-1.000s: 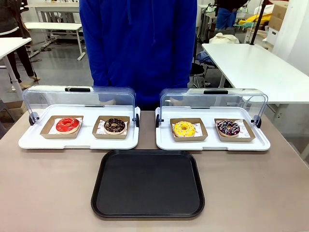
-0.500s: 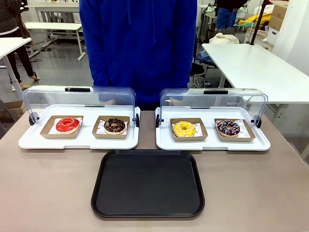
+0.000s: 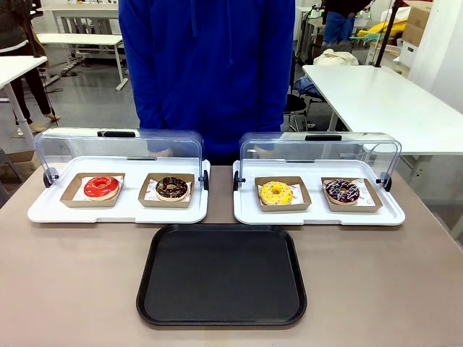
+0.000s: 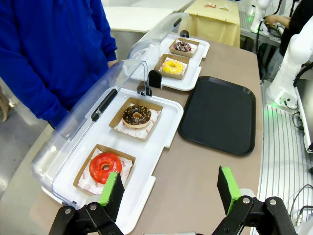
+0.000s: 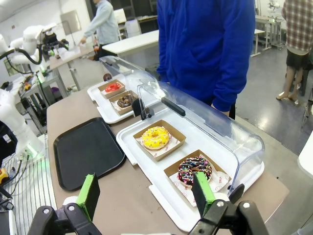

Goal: Move the third donut from the left to the tray.
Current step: Pick up the Paper togo box containing the Donut indicated by the person and place it on the Handle tray.

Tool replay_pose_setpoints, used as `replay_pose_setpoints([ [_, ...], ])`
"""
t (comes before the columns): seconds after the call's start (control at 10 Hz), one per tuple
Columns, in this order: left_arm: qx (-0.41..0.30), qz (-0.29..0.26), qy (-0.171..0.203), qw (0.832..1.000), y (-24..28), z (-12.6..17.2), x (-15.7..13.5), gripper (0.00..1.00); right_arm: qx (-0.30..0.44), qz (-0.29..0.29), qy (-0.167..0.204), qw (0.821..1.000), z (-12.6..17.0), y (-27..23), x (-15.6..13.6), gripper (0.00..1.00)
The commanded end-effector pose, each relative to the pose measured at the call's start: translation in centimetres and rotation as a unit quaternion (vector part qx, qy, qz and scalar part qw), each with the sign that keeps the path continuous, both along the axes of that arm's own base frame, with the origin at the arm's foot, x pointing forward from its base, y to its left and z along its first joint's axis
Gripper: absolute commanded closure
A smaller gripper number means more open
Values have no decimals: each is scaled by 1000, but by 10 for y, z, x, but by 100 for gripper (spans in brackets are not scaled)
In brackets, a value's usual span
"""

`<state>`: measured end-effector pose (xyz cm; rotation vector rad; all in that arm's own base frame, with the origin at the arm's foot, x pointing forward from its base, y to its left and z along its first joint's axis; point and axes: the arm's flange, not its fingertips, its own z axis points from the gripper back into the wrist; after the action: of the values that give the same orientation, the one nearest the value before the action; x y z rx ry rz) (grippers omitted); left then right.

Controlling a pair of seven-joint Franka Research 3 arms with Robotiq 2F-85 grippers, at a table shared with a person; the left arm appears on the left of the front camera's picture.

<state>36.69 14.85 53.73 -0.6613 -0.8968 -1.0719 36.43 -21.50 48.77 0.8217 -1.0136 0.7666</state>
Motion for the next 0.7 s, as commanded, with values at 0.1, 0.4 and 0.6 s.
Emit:
replay_pose_setpoints([
  [0.1,-8,-8,-13,1000,0,1,1,0,6,2,-19,1000,1,-1,4,0],
  [0.4,-8,-8,-13,1000,0,1,1,0,6,2,-19,1000,1,-1,4,0],
  [0.6,-8,-8,-13,1000,0,1,1,0,6,2,-19,1000,1,-1,4,0],
])
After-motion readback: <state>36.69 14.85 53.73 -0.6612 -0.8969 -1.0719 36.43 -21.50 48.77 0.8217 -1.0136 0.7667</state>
